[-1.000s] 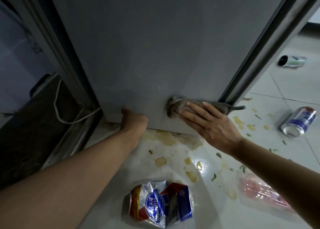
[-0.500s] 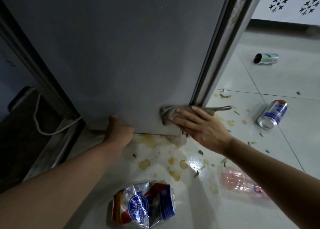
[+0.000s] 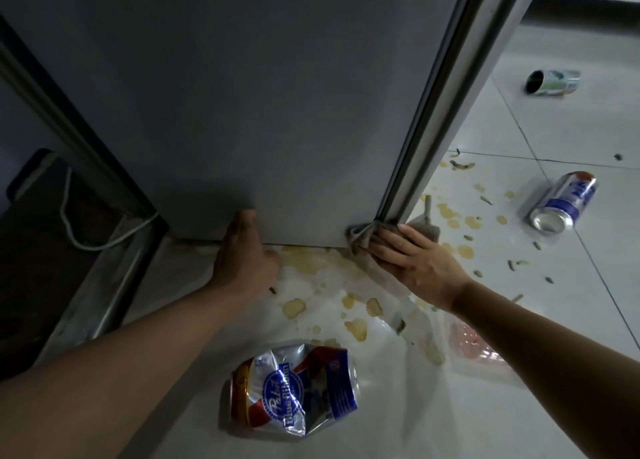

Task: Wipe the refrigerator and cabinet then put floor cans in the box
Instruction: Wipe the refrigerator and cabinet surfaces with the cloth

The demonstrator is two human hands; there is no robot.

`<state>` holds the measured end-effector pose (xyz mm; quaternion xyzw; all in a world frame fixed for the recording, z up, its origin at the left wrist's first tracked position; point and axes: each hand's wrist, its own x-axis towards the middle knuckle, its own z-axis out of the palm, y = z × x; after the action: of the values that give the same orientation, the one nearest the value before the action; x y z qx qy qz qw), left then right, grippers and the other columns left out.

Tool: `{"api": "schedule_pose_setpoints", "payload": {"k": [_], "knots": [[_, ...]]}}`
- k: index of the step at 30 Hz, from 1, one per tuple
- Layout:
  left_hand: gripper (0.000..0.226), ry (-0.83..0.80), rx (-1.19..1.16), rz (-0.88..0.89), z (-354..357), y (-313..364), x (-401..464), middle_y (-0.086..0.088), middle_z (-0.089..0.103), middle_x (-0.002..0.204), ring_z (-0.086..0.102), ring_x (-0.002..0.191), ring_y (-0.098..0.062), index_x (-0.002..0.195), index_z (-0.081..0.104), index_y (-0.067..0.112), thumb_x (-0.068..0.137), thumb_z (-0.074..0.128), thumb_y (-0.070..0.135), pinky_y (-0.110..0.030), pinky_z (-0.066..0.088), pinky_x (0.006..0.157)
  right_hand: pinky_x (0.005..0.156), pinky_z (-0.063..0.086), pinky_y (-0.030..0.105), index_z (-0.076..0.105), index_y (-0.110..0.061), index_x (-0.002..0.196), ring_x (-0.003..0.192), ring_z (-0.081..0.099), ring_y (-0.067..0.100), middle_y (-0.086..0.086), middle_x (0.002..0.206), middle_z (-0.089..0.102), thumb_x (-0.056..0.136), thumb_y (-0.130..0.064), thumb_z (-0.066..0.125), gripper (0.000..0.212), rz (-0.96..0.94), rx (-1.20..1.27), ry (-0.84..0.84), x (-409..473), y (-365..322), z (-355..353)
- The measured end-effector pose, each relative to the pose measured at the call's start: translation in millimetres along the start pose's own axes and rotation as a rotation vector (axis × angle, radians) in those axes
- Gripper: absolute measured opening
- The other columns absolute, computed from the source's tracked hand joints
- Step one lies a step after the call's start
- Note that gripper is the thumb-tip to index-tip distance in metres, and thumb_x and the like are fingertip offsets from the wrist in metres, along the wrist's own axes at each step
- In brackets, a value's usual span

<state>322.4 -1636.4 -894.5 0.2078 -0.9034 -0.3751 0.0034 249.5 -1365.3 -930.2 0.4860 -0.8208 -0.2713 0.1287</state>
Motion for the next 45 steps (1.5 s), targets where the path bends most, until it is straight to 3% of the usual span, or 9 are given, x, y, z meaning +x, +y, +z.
{"api": "schedule_pose_setpoints", "payload": {"k": [4, 8, 13, 18, 27, 32, 35, 38, 45], "knots": [[0.067, -0.035, -0.028, -0.014, -1, -5, 1, -0.010, 0.038, 0.141, 0.042, 0.128, -0.028, 0.136, 0.028, 0.013, 0.075, 0.054, 0.001, -0.042, 0.038, 0.105, 0.110, 0.025, 0.041, 0.062, -0.022, 0.124, 0.130, 0.048, 0.023, 0.000, 0.134, 0.057, 0.058, -0.008, 0.079, 0.069, -0.015, 0.041, -0.106, 5, -7, -5], [0.064, -0.058, -0.014, -0.016, -5, -3, -2, -0.008, 0.037, 0.143, 0.040, 0.131, -0.025, 0.137, 0.028, 0.014, 0.078, 0.052, 0.003, -0.041, 0.036, 0.107, 0.115, -0.011, 0.042, 0.030, -0.012, 0.146, 0.146, 0.000, 0.030, 0.005, 0.157, 0.013, 0.092, 0.005, 0.040, 0.058, -0.077, 0.113, -0.283, 11, -15, -6], [0.060, -0.102, 0.038, -0.027, -20, -6, -9, -0.011, 0.037, 0.142, 0.040, 0.130, -0.027, 0.137, 0.030, 0.013, 0.081, 0.050, 0.005, -0.038, 0.036, 0.106, 0.116, 0.018, 0.039, 0.045, -0.016, 0.139, 0.137, 0.025, 0.029, 0.002, 0.148, 0.034, 0.097, -0.011, 0.039, 0.043, -0.004, 0.231, -0.290, 26, -22, -39], [0.054, -0.044, 0.028, -0.138, -50, -33, -10, -0.009, 0.045, 0.139, 0.045, 0.126, -0.027, 0.132, 0.037, 0.014, 0.081, 0.051, 0.005, -0.031, 0.041, 0.098, 0.083, 0.052, 0.039, 0.069, -0.021, 0.113, 0.101, 0.063, 0.029, 0.003, 0.111, 0.067, 0.086, -0.018, 0.036, 0.042, 0.046, 0.346, 0.006, 46, -39, -90], [0.054, 0.059, -0.100, -0.265, -113, -104, 11, -0.013, 0.052, 0.134, 0.051, 0.121, -0.030, 0.130, 0.043, 0.014, 0.078, 0.060, 0.008, -0.039, 0.041, 0.103, 0.084, 0.053, 0.036, 0.075, -0.015, 0.099, 0.096, 0.066, 0.029, 0.006, 0.108, 0.070, 0.090, -0.014, 0.050, 0.028, -0.177, 0.203, 0.289, 176, -102, -126], [0.042, 0.083, -0.138, -0.218, -126, -126, 31, -0.022, 0.059, 0.118, 0.058, 0.110, -0.035, 0.117, 0.048, -0.002, 0.076, 0.058, -0.002, -0.043, 0.047, 0.094, 0.092, 0.049, 0.031, 0.078, -0.021, 0.093, 0.104, 0.064, 0.023, 0.000, 0.116, 0.068, 0.077, -0.025, 0.071, 0.017, -0.291, 0.073, 0.200, 241, -136, -126], [0.039, 0.081, -0.161, -0.205, -127, -134, 38, -0.020, 0.061, 0.118, 0.059, 0.111, -0.032, 0.114, 0.050, 0.001, 0.077, 0.061, 0.003, -0.043, 0.047, 0.094, 0.112, 0.031, 0.036, 0.063, -0.019, 0.125, 0.133, 0.041, 0.025, 0.002, 0.146, 0.044, 0.092, -0.024, 0.052, 0.035, -0.274, 0.016, 0.116, 258, -150, -118], [0.044, 0.066, -0.149, -0.210, -124, -141, 40, -0.014, 0.057, 0.124, 0.055, 0.115, -0.029, 0.120, 0.048, 0.008, 0.079, 0.064, 0.008, -0.040, 0.045, 0.098, 0.118, -0.003, 0.043, 0.017, -0.004, 0.149, 0.146, 0.000, 0.029, 0.008, 0.159, 0.002, 0.100, -0.015, 0.027, 0.051, -0.295, -0.024, -0.041, 267, -157, -103], [0.048, 0.026, -0.089, -0.222, -121, -135, 45, -0.012, 0.052, 0.128, 0.051, 0.119, -0.028, 0.126, 0.044, 0.011, 0.082, 0.061, 0.008, -0.037, 0.042, 0.101, 0.114, -0.012, 0.044, 0.003, -0.004, 0.151, 0.145, -0.007, 0.029, 0.007, 0.159, -0.005, 0.100, -0.017, 0.027, 0.058, -0.259, -0.121, -0.077, 263, -164, -101]]}}
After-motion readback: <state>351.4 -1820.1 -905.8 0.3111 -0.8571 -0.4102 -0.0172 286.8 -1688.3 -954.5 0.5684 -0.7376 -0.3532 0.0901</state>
